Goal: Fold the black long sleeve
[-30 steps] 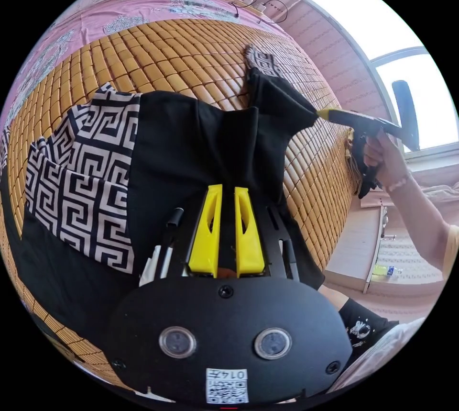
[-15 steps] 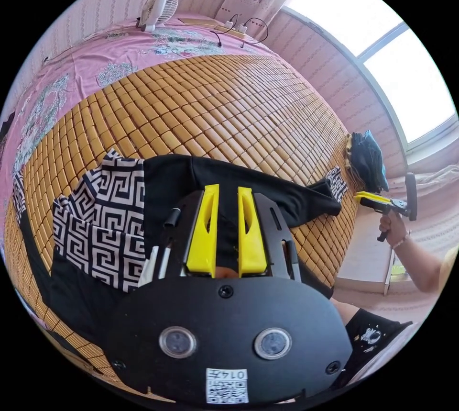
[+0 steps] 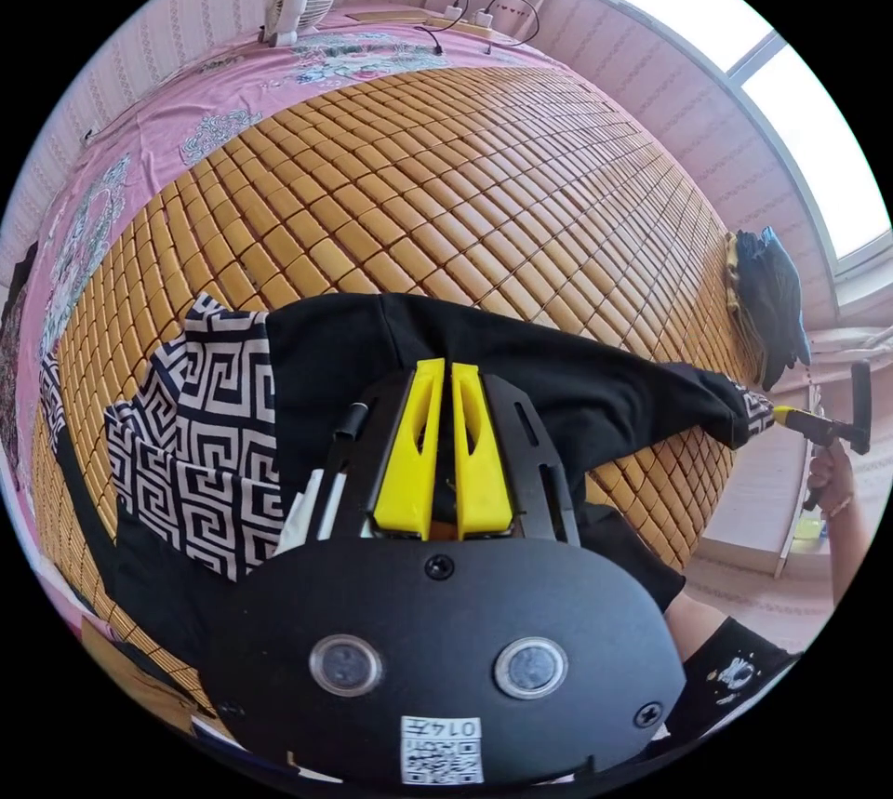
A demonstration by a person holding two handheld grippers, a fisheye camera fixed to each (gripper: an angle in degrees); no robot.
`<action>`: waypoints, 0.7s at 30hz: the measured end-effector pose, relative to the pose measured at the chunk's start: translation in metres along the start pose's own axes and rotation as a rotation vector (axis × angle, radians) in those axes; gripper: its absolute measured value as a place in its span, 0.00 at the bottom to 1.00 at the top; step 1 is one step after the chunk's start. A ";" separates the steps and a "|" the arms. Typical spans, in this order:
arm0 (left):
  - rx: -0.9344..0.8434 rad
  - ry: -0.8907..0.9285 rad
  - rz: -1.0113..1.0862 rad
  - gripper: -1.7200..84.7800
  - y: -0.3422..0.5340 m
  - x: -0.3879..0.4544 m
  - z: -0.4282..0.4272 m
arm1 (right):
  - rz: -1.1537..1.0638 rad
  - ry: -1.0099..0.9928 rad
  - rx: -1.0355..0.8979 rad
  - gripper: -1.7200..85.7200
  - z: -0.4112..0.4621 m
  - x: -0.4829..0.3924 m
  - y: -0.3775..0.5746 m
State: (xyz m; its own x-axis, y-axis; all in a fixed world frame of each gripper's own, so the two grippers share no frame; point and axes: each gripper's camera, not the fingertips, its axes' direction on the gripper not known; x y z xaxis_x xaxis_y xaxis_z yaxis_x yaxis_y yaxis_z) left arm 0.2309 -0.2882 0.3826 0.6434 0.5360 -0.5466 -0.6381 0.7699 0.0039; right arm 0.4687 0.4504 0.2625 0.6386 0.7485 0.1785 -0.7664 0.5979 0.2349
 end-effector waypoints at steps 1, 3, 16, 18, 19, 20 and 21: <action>0.001 0.005 -0.006 0.02 0.000 0.000 0.000 | 0.009 -0.089 -0.005 0.02 -0.016 0.002 0.006; 0.001 0.026 -0.025 0.01 -0.001 -0.001 0.000 | 0.027 -0.189 0.072 0.03 -0.044 0.006 0.007; 0.022 0.070 -0.052 0.01 0.010 -0.010 -0.004 | 0.114 0.146 0.096 0.14 0.029 0.020 -0.045; 0.025 0.066 -0.057 0.01 0.014 -0.011 -0.005 | 0.140 0.167 0.093 0.12 0.037 0.014 -0.048; 0.025 0.062 -0.054 0.01 0.015 -0.010 -0.006 | 0.106 0.162 0.114 0.09 0.036 0.006 -0.048; 0.027 0.050 -0.049 0.01 0.018 -0.010 -0.007 | 0.092 0.158 0.084 0.06 0.039 0.003 -0.050; 0.031 0.039 -0.044 0.01 0.020 -0.009 -0.009 | 0.088 0.167 0.068 0.05 0.041 0.001 -0.051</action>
State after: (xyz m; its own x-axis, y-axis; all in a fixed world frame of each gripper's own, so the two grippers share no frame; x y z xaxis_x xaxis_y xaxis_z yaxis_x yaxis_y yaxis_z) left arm 0.2087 -0.2809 0.3799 0.6531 0.4884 -0.5787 -0.5961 0.8029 0.0048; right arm 0.5109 0.4092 0.2898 0.5449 0.8374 0.0417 -0.8087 0.5118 0.2901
